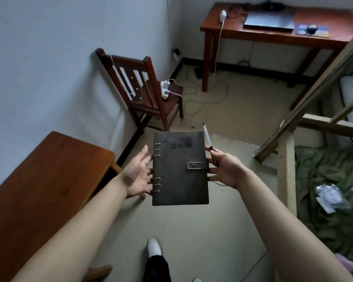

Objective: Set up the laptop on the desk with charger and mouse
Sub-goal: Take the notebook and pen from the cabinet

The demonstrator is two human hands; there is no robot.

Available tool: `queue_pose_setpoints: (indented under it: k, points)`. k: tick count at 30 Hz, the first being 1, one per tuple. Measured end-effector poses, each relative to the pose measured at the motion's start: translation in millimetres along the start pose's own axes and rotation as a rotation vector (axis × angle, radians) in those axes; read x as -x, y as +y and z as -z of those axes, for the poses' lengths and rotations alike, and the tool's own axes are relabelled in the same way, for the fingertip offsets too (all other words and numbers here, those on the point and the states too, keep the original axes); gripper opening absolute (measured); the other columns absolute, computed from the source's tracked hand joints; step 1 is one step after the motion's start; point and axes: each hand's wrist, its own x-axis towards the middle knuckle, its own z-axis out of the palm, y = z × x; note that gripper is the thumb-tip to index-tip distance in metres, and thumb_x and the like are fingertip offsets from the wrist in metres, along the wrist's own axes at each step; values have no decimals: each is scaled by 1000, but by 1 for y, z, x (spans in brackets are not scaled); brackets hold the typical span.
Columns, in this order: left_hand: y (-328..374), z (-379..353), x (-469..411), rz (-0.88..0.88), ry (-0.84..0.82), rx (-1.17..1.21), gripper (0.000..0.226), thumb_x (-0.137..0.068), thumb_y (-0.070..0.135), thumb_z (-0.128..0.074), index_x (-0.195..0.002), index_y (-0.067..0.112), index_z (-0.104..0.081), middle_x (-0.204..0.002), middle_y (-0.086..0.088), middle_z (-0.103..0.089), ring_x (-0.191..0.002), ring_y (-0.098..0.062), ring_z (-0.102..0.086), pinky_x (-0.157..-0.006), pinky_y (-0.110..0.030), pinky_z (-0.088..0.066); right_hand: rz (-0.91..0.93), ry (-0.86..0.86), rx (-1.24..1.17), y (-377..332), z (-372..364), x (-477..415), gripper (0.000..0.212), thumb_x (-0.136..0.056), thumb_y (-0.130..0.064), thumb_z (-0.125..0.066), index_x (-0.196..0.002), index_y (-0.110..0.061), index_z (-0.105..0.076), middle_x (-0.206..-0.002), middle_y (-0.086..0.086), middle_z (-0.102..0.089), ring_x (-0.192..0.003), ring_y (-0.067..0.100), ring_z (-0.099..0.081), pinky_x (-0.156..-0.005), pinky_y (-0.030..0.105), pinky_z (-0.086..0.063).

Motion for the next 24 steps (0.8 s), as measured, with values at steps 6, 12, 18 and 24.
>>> queue_pose_setpoints:
  k: [6, 12, 18, 24]
  points:
    - [92, -13, -101, -1, -72, -51, 61, -83, 81, -39, -127, 44, -61, -128, -11, -57, -112, -35, -59, -87, -64, -48, 56, 97, -6, -83, 22, -67, 35, -109, -31, -36, -137, -31, -57, -133, 12, -65, -107, 38, -63, -99, 60, -46]
    - [235, -60, -227, 41, -282, -173, 65, -80, 84, -42, -132, 47, -55, -131, -10, -61, -114, -33, -61, -88, -63, -49, 175, 282, -70, -210, 61, -123, 32, -107, -33, -40, -130, -34, -62, -118, 5, -67, -99, 34, -65, -85, 49, -53]
    - [343, -130, -330, 117, -398, -353, 76, -75, 82, -55, -140, 47, -42, -131, -12, -64, -118, -33, -62, -95, -59, -48, 234, 410, -216, -297, 118, -147, 32, -106, -33, -41, -127, -33, -65, -115, 5, -69, -97, 33, -69, -77, 46, -57]
    - [409, -195, -431, 156, -453, -456, 83, -72, 82, -60, -143, 44, -39, -131, -14, -63, -119, -36, -61, -86, -59, -52, 268, 430, -343, -362, 194, -193, 30, -106, -33, -42, -119, -33, -70, -118, 8, -72, -98, 35, -73, -79, 55, -59]
